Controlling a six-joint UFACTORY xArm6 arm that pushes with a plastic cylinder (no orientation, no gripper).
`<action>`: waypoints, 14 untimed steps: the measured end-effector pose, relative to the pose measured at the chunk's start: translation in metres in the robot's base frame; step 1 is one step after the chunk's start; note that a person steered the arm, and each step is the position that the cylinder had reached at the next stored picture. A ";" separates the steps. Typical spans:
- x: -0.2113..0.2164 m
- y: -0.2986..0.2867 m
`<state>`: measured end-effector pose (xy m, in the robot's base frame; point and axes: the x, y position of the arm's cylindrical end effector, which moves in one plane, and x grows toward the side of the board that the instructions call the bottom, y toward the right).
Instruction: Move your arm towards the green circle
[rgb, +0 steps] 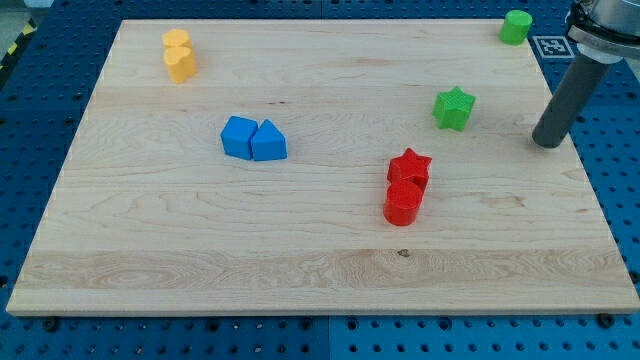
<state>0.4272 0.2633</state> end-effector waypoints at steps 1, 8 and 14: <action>0.012 0.019; -0.072 0.082; -0.177 0.082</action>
<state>0.2506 0.3457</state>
